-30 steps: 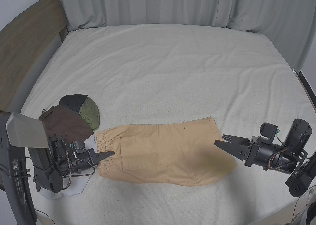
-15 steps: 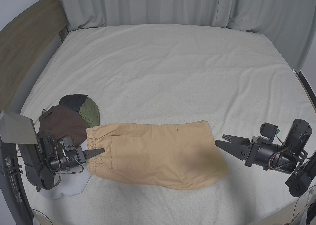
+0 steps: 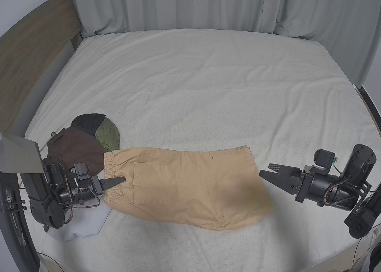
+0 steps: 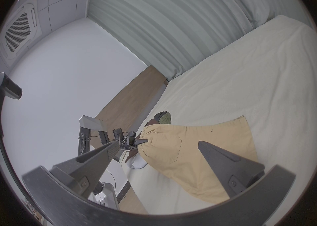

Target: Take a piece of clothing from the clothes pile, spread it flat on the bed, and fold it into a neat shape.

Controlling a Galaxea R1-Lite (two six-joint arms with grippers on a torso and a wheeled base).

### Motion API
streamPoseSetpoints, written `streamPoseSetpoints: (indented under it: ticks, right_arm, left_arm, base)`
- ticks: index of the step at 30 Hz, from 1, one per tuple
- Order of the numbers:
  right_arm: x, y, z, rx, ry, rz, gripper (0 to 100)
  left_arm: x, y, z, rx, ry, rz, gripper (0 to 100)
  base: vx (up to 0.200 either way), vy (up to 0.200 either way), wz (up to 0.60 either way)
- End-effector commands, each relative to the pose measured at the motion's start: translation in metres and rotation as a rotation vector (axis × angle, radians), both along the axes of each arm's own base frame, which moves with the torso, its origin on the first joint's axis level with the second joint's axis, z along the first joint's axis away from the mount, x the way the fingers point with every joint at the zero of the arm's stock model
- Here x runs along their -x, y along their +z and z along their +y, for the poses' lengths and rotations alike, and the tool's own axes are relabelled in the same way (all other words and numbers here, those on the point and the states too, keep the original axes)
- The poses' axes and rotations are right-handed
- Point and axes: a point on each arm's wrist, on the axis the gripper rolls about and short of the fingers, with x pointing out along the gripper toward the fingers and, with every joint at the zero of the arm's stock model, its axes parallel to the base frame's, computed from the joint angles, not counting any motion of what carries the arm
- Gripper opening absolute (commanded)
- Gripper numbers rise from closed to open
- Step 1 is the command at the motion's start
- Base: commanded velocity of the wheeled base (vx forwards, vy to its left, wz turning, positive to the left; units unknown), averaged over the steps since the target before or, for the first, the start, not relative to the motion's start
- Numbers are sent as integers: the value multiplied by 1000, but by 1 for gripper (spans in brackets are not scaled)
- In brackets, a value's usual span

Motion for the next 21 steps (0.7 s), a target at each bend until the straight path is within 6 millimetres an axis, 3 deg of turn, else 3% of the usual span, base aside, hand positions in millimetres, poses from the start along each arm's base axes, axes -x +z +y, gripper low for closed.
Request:
streamPoseSetpoints:
  ticks: [1, 21]
  right_arm:
    - [0, 0, 0, -1, -2, -2, 100]
    - [2, 4, -5, -3, -21, -21, 100]
  left_arm:
    - [1, 7, -4, 3, -11, -19, 0]
    - [1, 28, -34, 9, -71, -81, 0]
  base:
    - [0, 0, 0]
    - [0, 0, 0]
